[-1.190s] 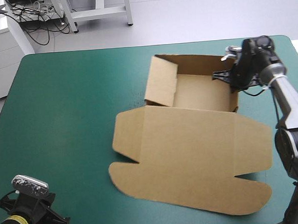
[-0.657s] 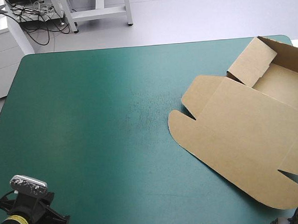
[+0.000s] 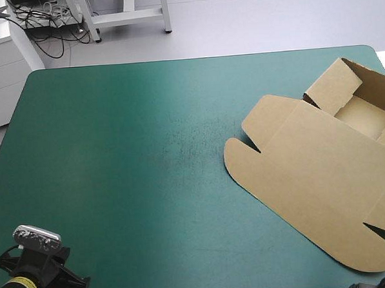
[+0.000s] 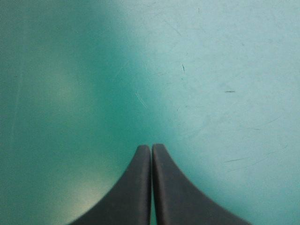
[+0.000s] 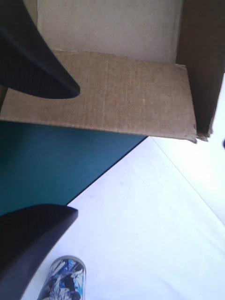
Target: Fold the box
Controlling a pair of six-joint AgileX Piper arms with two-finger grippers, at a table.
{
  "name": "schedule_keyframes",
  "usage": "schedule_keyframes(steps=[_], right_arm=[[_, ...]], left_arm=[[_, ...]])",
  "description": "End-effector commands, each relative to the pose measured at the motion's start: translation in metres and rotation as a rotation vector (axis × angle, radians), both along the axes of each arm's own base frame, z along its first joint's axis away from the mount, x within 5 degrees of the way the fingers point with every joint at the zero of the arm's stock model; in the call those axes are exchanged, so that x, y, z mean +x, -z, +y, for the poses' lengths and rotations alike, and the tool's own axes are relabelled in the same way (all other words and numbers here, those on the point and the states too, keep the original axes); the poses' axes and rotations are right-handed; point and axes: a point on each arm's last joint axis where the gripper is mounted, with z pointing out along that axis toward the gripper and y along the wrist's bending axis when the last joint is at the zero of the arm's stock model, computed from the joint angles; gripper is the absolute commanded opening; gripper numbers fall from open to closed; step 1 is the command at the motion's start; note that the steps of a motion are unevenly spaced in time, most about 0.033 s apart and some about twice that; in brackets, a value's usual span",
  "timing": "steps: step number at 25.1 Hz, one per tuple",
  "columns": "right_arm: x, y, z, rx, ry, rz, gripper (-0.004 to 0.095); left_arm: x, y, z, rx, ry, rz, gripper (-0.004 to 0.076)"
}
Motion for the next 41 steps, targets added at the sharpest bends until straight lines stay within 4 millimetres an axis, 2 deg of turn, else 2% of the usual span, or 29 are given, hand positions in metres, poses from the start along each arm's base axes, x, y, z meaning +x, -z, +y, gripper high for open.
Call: schedule_keyframes(steps=[1,4,6,8,11,12,17,20,21,25,26,27,28,31,36,37,41], right_arm=[[-0.043,-0.059,0.018,-0.103,0.009,-0.127,0.0598],[-0.062,-0.082,0.036,-0.076,-0.013,-0.232,0.0551],[-0.078,-0.096,0.053,-0.039,-0.057,-0.308,0.0468],[-0.096,-0.108,0.074,-0.003,-0.147,-0.376,0.0316],[-0.125,-0.116,0.108,0.076,-0.286,-0.474,0.0022],[-0.137,-0.116,0.119,0.084,-0.332,-0.497,-0.0015],[-0.198,-0.105,0.154,0.048,-0.375,-0.559,0.0000],[-0.238,-0.077,0.181,0.027,-0.456,-0.578,0.0000],[-0.258,-0.058,0.192,0.020,-0.524,-0.573,0.0000],[-0.288,-0.017,0.205,0.008,-0.617,-0.557,0.0000],[-0.298,0.004,0.206,0.009,-0.644,-0.536,0.0000],[-0.302,0.015,0.206,-0.001,-0.661,-0.513,0.0000],[-0.307,0.036,0.205,-0.012,-0.676,-0.470,0.0000],[-0.313,0.061,0.204,-0.010,-0.693,-0.438,0.0000],[-0.326,0.100,0.208,-0.036,-0.746,-0.497,0.0000],[-0.328,0.107,0.208,-0.051,-0.760,-0.502,0.0000],[-0.332,0.107,0.209,-0.069,-0.768,-0.529,-0.0001]], left_arm=[[0.004,-0.011,-0.001,-0.019,-0.004,-0.059,-0.0010],[0.004,-0.011,-0.001,-0.022,-0.003,-0.058,-0.0010],[0.004,-0.011,-0.001,-0.022,-0.003,-0.058,-0.0010],[0.004,-0.011,-0.001,-0.023,-0.003,-0.059,-0.0010],[0.002,-0.011,-0.001,-0.034,-0.002,-0.071,-0.0010],[0.001,-0.012,-0.001,-0.038,0.003,-0.077,-0.0010],[-0.007,-0.014,-0.004,-0.056,0.089,-0.127,-0.0010],[-0.016,-0.015,-0.003,-0.094,0.098,-0.170,-0.0010],[-0.018,-0.016,-0.002,-0.100,0.099,-0.187,-0.0010],[-0.021,-0.016,-0.002,-0.111,0.109,-0.202,-0.0010],[-0.023,-0.016,-0.005,-0.127,0.142,-0.201,-0.0010],[-0.024,-0.016,-0.007,-0.129,0.170,-0.199,-0.0010],[-0.025,-0.016,-0.009,-0.130,0.206,-0.199,-0.0010],[-0.026,-0.016,-0.010,-0.133,0.227,-0.200,-0.0010],[-0.026,-0.016,-0.009,-0.133,0.226,-0.192,-0.0010],[-0.026,-0.016,-0.009,-0.133,0.226,-0.192,-0.0010],[-0.026,-0.016,-0.009,-0.133,0.224,-0.194,-0.0010]])
